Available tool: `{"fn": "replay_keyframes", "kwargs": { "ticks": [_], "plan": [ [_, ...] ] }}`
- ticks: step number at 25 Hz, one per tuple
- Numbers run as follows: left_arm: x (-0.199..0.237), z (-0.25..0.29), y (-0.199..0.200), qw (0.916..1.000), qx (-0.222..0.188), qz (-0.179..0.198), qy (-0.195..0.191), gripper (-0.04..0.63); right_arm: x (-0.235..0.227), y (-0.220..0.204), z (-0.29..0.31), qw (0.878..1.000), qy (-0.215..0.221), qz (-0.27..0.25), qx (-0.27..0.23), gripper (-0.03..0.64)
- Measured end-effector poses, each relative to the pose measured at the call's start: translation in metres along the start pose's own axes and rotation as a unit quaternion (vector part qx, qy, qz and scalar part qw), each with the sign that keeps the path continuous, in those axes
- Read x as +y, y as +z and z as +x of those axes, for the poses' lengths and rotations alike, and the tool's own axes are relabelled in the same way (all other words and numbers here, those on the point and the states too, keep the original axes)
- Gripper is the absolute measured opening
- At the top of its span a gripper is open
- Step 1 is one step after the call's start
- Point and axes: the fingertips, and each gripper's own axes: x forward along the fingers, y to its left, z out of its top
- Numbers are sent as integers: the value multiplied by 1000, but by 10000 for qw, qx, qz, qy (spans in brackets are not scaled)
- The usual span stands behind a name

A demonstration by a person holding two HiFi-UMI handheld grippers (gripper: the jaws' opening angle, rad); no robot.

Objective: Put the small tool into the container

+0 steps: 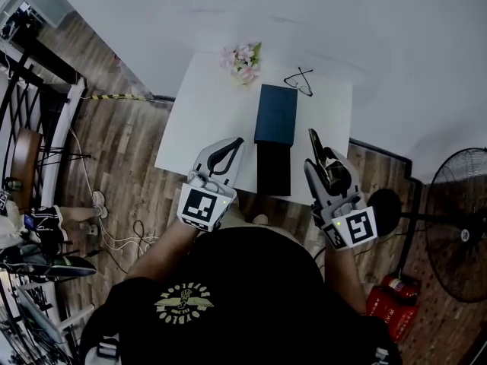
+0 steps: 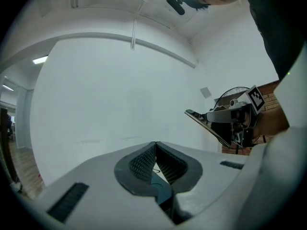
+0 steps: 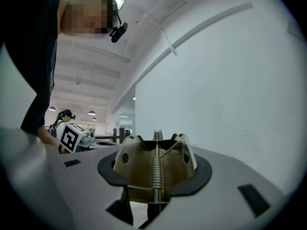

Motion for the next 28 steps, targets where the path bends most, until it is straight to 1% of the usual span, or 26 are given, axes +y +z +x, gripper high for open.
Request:
{"fn": "replay_keyframes", "kwargs": {
  "ticks": [5, 14, 19, 23, 28],
  "plan": [
    [18, 11, -1, 9998, 88, 68, -159, 8, -5, 3, 17, 9997, -221, 30, -41, 190],
    [62, 31, 7, 9986, 89, 84, -514, 8, 1, 13, 54, 9986, -518, -80, -73, 189],
    [78, 55, 8, 9968, -6, 46, -802, 8, -8, 13, 70, 9964, -825, -172, -69, 189],
    [88, 68, 9, 9941, -173, 120, -1063, 8, -10, 14, 81, 9941, -1055, -238, -62, 189],
    [107, 77, 4, 9922, -172, 93, -1229, 8, -8, 8, 97, 9917, -1256, -276, 42, 189]
  ]
}}
